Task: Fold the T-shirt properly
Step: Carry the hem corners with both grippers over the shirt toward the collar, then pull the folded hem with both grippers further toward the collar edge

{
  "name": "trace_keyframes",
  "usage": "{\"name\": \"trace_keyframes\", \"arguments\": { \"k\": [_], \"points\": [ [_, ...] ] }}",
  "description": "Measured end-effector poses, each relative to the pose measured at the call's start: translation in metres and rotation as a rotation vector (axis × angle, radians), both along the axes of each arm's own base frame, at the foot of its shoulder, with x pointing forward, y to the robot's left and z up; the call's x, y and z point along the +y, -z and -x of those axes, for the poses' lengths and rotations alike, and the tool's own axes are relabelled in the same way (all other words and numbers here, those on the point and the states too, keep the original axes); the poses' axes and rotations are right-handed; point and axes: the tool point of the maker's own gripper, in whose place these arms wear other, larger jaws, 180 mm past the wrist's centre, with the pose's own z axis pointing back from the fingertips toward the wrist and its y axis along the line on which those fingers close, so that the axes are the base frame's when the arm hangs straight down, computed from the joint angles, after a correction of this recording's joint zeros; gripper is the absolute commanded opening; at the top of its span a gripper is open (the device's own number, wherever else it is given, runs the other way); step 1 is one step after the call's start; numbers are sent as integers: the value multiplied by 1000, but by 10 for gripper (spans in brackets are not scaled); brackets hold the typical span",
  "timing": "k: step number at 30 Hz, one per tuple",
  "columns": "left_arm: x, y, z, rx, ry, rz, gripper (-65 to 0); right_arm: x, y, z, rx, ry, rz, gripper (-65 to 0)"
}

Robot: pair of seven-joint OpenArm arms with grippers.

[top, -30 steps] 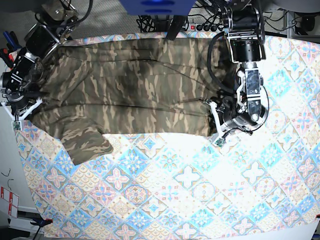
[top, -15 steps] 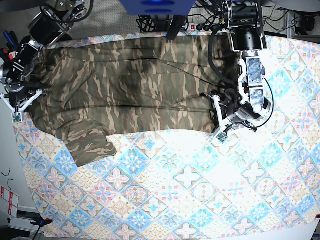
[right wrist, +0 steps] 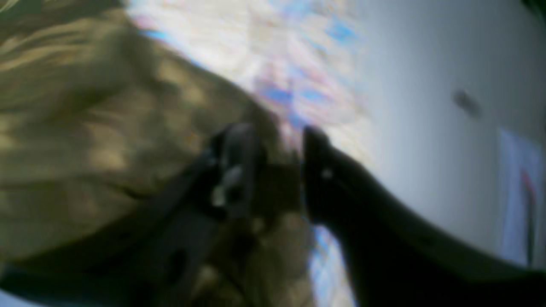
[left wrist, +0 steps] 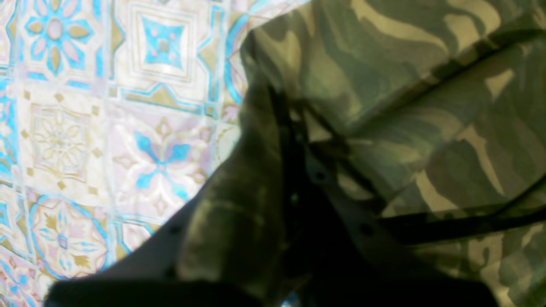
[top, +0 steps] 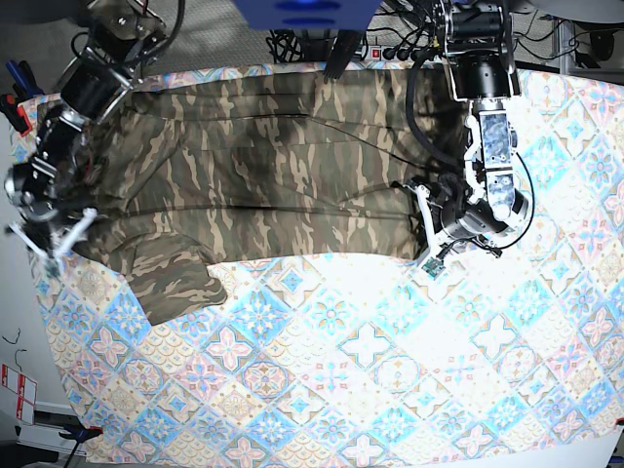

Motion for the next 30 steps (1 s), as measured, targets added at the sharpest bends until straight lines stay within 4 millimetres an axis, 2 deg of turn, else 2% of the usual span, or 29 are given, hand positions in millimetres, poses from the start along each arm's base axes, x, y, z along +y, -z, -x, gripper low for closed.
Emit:
{"name": "trace_keyframes", "arguments": {
  "k": [2,6,8,10,11,13,18,22,24,28,30],
  "points": [
    [-1,0,0,1,1,1,-650,12,2,-13,6,-50,4,-345],
    [0,0,0,0,0,-1,-650,6,5,-29,53,-45,22,-279],
    [-1,0,0,2,1,-1,-650,12,8,-48,37,-52,-31,-268],
    [-1,1,1,4,2,-3,-650,26,10,-68,-6,-85,-93,-268],
    [-1,1,1,4,2,-2,-650,31,13,-72,-11,-100,-109,-268],
    [0,1,1,4,1,-4,-650,38,24,-74,-3,-116,-138,-268],
    [-1,1,1,4,2,-2,-650,44,50,-64,64,-137,-166,-266],
    [-1,1,1,4,2,-2,-650,67,49,-85,5,-173,-247,-266],
    [-1,1,1,4,2,-1,-650,75,53,-88,10,-193,-268,-266],
    [-1,1,1,4,1,-2,-650,80,78,-71,71,-199,-322,-265],
    [0,1,1,4,-1,-2,-650,80,82,-66,57,-191,-361,-265]
  ]
}}
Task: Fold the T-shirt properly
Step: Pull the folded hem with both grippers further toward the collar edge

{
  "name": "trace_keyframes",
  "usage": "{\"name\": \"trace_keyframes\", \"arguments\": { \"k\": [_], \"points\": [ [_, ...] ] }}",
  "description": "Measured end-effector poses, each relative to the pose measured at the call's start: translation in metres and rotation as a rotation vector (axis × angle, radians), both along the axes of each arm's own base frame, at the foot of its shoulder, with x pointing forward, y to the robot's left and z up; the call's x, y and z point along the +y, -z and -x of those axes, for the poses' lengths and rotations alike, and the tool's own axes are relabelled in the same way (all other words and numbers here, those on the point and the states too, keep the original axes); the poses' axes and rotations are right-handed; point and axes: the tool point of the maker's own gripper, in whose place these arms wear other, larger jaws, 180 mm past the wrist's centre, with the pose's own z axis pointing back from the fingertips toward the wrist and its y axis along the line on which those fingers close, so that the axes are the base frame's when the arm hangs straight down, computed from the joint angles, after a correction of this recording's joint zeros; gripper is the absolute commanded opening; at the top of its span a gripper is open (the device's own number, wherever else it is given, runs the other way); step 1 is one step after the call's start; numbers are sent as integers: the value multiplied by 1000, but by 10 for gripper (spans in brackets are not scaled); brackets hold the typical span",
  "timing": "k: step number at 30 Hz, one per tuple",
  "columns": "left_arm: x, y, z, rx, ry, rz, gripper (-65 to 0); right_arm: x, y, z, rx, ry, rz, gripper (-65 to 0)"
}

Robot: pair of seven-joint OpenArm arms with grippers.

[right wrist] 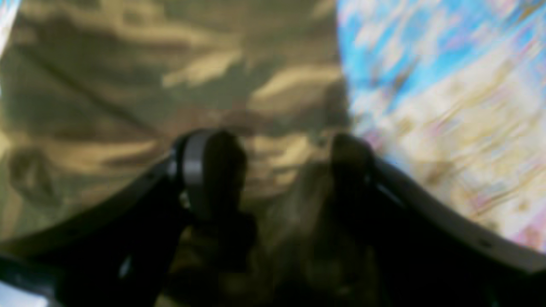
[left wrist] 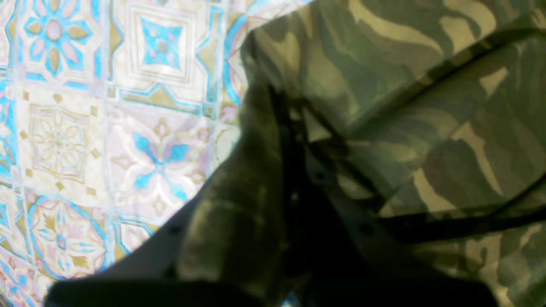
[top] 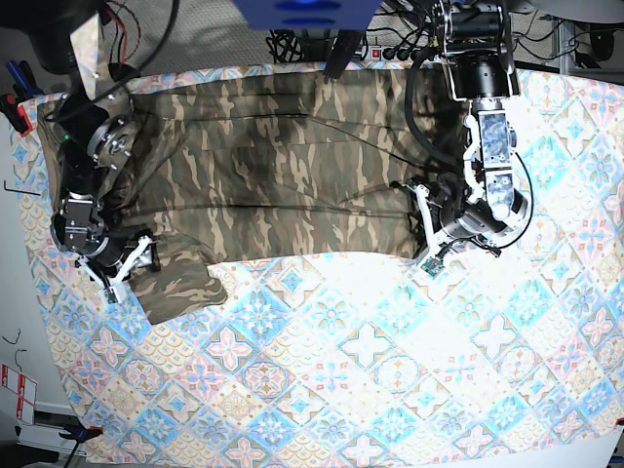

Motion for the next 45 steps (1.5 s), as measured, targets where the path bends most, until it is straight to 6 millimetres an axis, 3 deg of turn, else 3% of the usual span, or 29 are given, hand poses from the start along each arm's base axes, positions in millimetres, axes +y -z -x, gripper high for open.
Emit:
{"name": "trace_keyframes", "arguments": {
  "k": [11,20,24,27,33,38,41,45],
  "points": [
    [0,5,7,16,1,1,-650,-28,-4,-4,-46,108,28,-264],
    [0,5,7,17,1,1,-650,-37,-6,-1,-49,142,18,-264],
    [1,5,7,17,0,0,-650,-34,-2,2,-40,137,12,-264],
    [1,5,7,16,0,0,-650,-16,3,8,-11,79,-51,-267],
    [1,5,7,16,0,0,-650,0,7,3,12,96,-96,-268],
    [1,5,7,16,0,-1,-650,2,9,5,56,112,-116,-271],
    [0,5,7,16,1,0,-650,2,10,6,67,118,-120,-328],
    [1,5,7,17,1,-1,-650,0,11,7,75,119,-113,-473]
  ]
}}
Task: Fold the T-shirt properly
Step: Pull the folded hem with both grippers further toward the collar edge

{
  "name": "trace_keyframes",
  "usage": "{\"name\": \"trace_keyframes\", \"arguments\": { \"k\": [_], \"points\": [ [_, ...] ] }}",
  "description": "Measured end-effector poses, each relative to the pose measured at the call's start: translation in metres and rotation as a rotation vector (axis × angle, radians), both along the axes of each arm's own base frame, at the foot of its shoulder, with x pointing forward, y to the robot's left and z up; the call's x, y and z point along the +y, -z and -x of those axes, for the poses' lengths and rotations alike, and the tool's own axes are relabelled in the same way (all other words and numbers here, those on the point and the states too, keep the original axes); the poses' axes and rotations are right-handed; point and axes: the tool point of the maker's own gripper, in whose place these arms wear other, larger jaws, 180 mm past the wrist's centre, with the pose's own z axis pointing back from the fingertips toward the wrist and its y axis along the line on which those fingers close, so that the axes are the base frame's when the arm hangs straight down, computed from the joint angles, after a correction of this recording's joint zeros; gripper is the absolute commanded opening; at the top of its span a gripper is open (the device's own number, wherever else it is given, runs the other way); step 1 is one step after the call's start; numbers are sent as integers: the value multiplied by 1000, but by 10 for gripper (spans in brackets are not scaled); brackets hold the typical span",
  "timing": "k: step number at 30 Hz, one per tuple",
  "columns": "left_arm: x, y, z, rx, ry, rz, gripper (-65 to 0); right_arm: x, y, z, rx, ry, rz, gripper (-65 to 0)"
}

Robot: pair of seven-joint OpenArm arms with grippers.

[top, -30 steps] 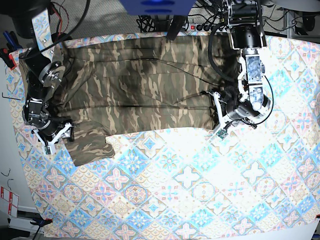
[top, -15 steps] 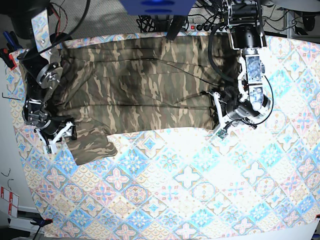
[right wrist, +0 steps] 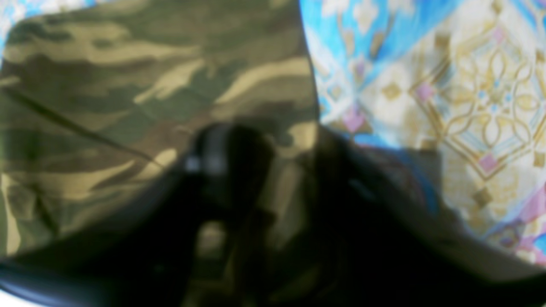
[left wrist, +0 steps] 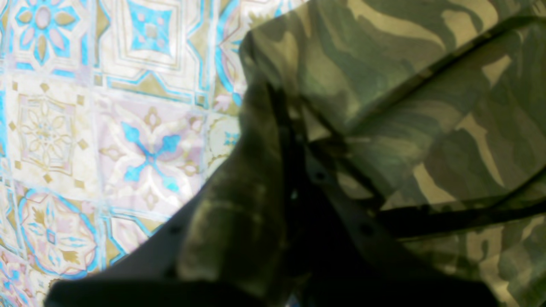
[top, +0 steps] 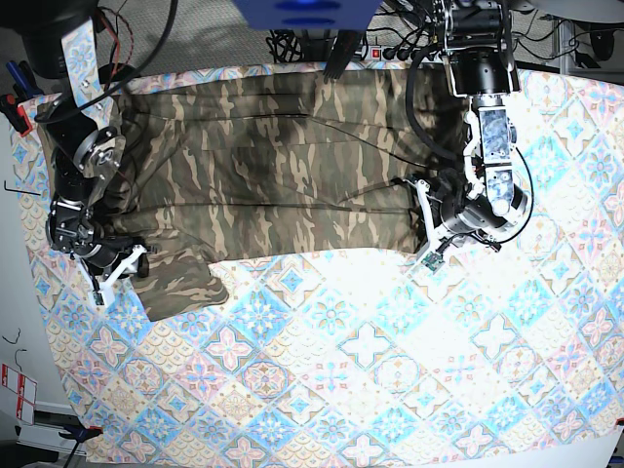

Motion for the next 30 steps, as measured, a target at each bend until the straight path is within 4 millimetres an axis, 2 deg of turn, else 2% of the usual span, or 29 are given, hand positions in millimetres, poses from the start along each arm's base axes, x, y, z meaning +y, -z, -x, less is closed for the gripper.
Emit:
{"name": "trace_keyframes", "arguments": {
  "k": [3,9,13,17,19,22,27,30],
  "points": [
    [0,0,0,0,0,-2,-650,0,1,1,2,0,0,-563],
    [0,0,0,0,0,-2,-650,-2,2,3,15,-27,32,-642],
    [0,0,0,0,0,-2,-650,-13,-5,4,49,-62,116,-639],
    [0,0,0,-1,0,1,-650,-46,-22,9,69,-51,266,-638],
    [-3,-1,-1,-5,1,13,-650,-57,-28,14,66,-42,322,-638],
    [-5,-1,-1,-5,3,17,-650,-60,-35,20,66,-35,372,-638],
    [-5,-1,-1,-5,3,17,-650,-62,-56,11,20,-21,421,-638],
    [-5,-1,-1,-8,3,19,-650,-67,-65,20,-6,-14,470,-638]
  ]
}}
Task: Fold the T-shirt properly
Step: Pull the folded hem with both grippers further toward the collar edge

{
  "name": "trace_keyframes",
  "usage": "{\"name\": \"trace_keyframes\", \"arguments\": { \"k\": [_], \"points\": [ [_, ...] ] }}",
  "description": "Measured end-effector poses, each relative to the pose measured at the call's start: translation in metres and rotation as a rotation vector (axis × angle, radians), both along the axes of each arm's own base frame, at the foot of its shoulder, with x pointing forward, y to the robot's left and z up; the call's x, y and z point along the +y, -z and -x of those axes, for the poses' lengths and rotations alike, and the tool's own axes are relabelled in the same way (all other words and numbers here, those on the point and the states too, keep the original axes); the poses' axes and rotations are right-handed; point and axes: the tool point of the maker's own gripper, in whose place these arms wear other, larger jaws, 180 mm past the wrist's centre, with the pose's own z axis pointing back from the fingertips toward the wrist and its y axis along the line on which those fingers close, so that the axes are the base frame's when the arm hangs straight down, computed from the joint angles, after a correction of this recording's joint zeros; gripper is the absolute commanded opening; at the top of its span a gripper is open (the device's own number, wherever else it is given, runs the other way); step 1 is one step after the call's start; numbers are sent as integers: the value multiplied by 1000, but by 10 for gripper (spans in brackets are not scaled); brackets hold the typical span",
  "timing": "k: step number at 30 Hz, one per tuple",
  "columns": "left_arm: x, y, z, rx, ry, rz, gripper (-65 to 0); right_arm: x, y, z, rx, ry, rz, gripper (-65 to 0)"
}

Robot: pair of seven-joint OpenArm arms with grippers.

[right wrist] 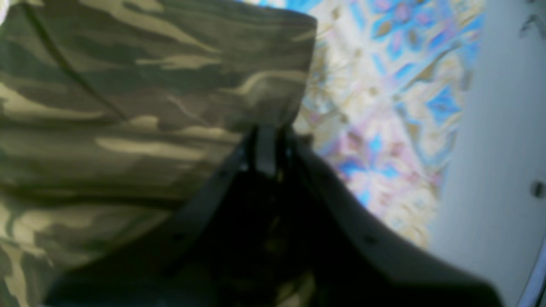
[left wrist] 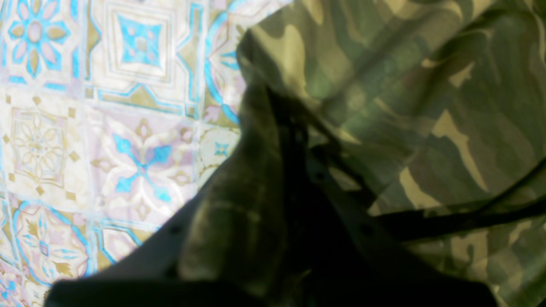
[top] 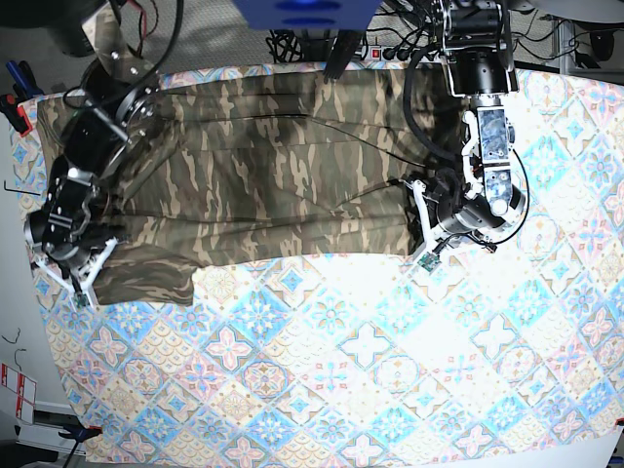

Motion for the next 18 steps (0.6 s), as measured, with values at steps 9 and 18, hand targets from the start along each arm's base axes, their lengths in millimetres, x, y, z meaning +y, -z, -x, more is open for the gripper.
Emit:
{"name": "trace_keyframes", "arguments": {
  "k": [9,18],
  "points": [
    [2,-1,0,-2,1,-6,-650,-15,-32,31,4,65,150,-638],
    [28,-4,14,30,-3,-106,-650,-35,-37,83,67,89,277,-638]
  ]
}}
